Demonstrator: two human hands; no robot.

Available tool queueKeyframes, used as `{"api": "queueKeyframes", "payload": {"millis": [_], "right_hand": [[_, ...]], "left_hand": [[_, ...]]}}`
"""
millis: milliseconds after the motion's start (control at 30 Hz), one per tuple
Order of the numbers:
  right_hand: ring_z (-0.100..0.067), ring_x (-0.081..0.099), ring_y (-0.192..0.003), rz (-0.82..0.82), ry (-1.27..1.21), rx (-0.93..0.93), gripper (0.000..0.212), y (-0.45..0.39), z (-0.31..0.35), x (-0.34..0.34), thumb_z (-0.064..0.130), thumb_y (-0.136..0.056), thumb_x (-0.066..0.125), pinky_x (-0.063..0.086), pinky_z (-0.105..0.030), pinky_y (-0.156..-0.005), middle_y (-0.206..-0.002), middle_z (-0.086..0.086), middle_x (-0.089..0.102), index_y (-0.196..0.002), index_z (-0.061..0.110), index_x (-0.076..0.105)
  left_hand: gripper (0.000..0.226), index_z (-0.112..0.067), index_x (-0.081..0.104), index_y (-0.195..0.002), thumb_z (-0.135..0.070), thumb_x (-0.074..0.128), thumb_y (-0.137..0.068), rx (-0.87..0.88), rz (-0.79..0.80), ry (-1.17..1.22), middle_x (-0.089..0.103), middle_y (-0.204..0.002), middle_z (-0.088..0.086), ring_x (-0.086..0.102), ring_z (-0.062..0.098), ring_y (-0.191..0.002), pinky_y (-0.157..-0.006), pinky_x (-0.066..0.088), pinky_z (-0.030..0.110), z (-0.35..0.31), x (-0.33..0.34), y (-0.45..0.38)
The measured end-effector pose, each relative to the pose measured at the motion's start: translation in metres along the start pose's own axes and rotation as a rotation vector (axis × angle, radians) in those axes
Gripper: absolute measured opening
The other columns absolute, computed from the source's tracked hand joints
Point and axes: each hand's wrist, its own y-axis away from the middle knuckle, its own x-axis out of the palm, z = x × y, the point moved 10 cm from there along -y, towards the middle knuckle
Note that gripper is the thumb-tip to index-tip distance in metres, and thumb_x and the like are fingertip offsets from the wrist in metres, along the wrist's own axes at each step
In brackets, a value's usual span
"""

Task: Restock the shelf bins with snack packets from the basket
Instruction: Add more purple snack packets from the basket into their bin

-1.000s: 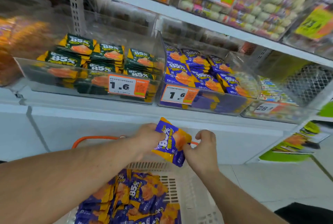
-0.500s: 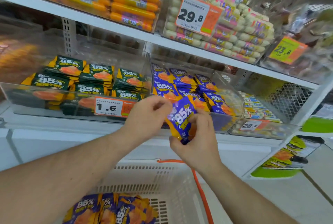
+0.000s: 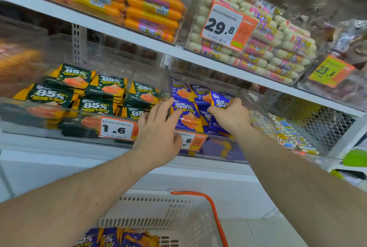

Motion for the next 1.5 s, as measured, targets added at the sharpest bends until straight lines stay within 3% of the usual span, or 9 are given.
{"api": "queueKeyframes", "payload": {"millis": [133, 433, 700, 933, 1167, 1233, 1300, 1367, 1500], "right_hand": [[-0.036, 0.053, -0.112, 0.034, 0.106, -0.016, 0.074, -0.002, 0.003, 0.016, 0.064, -0.07, 0.068, 0.04, -0.036, -0.074, -0.133, -0.016, 0.047, -0.121, 0.014, 0.048], [-0.038, 0.051, -0.121, 0.116, 0.294, -0.081, 0.072, 0.009, -0.003, 0.039, 0.075, -0.082, 0.044, 0.047, -0.046, -0.097, -0.133, -0.013, 0.055, -0.135, 0.027, 0.048], [-0.043, 0.041, -0.128, 0.118, 0.316, -0.132, 0.045, 0.023, -0.001, 0.034, 0.043, -0.101, 0.036, 0.039, -0.047, -0.105, -0.143, -0.019, 0.042, -0.144, 0.029, 0.042], [-0.038, 0.045, -0.127, 0.086, 0.277, -0.13, 0.045, 0.027, -0.008, 0.033, 0.043, -0.1, 0.039, 0.043, -0.048, -0.103, -0.142, -0.013, 0.046, -0.143, 0.032, 0.042], [-0.038, 0.041, -0.128, -0.068, 0.398, -0.214, 0.041, 0.042, 0.0, 0.021, 0.032, -0.098, 0.044, 0.034, -0.047, -0.104, -0.138, -0.013, 0.053, -0.137, 0.023, 0.053], [-0.038, 0.046, -0.119, -0.3, 0.365, -0.396, 0.034, 0.057, 0.015, 0.005, 0.024, -0.092, 0.049, 0.037, -0.046, -0.095, -0.13, -0.015, 0.057, -0.122, 0.016, 0.064], [-0.034, 0.049, -0.097, -0.557, 0.261, -0.728, 0.025, 0.097, 0.038, -0.009, 0.018, -0.082, 0.052, 0.035, -0.042, -0.078, -0.107, -0.016, 0.062, -0.098, 0.01, 0.07], [-0.03, 0.045, -0.08, -0.602, 0.138, -0.988, 0.016, 0.139, 0.047, 0.0, 0.015, -0.078, 0.054, 0.027, -0.037, -0.068, -0.088, -0.015, 0.059, -0.082, 0.008, 0.068], [-0.028, 0.042, -0.075, -0.431, -0.033, -1.051, 0.011, 0.182, 0.034, 0.056, 0.014, -0.077, 0.056, 0.025, -0.037, -0.064, -0.076, -0.014, 0.054, -0.073, 0.006, 0.064]], "left_hand": [[0.068, -0.02, 0.045, -0.141, -0.026, 0.068, -0.078, 0.013, -0.017, 0.026, 0.026, -0.155, 0.005, 0.022, 0.024, -0.141, -0.103, 0.028, 0.052, 0.0, 0.0, 0.001], [0.069, -0.02, 0.045, -0.141, -0.026, 0.07, -0.078, 0.02, 0.005, 0.014, 0.024, -0.157, 0.006, 0.017, 0.021, -0.14, -0.103, 0.028, 0.051, -0.001, 0.001, 0.002], [0.065, -0.016, 0.053, -0.133, -0.023, 0.075, -0.072, 0.041, 0.009, -0.001, 0.029, -0.154, 0.011, 0.02, 0.023, -0.137, -0.1, 0.031, 0.053, -0.002, 0.004, 0.003], [0.066, -0.017, 0.049, -0.137, -0.027, 0.072, -0.075, 0.043, 0.038, -0.05, 0.021, -0.157, 0.008, 0.013, 0.023, -0.141, -0.104, 0.026, 0.053, -0.002, 0.006, 0.004], [0.07, -0.016, 0.047, -0.137, -0.025, 0.073, -0.072, 0.022, 0.018, -0.021, 0.025, -0.155, 0.01, 0.015, 0.026, -0.142, -0.104, 0.027, 0.053, -0.001, 0.003, 0.004], [0.061, -0.013, 0.05, -0.124, -0.021, 0.072, -0.067, 0.07, -0.11, -0.005, 0.035, -0.139, 0.011, 0.027, 0.032, -0.132, -0.099, 0.032, 0.052, -0.005, -0.011, 0.005], [0.039, -0.014, 0.048, -0.102, -0.017, 0.062, -0.066, 0.227, -0.271, 0.005, 0.041, -0.11, 0.008, 0.042, 0.032, -0.104, -0.083, 0.036, 0.042, -0.022, -0.03, 0.014], [0.018, -0.016, 0.045, -0.086, -0.016, 0.054, -0.07, 0.344, -0.152, 0.062, 0.05, -0.089, 0.007, 0.05, 0.031, -0.08, -0.066, 0.037, 0.038, -0.035, -0.026, 0.025], [0.01, -0.025, 0.046, -0.095, -0.023, 0.054, -0.088, 0.115, 0.693, -0.075, 0.056, -0.089, -0.001, 0.057, 0.026, -0.088, -0.066, 0.037, 0.031, -0.003, 0.051, 0.072]]}}
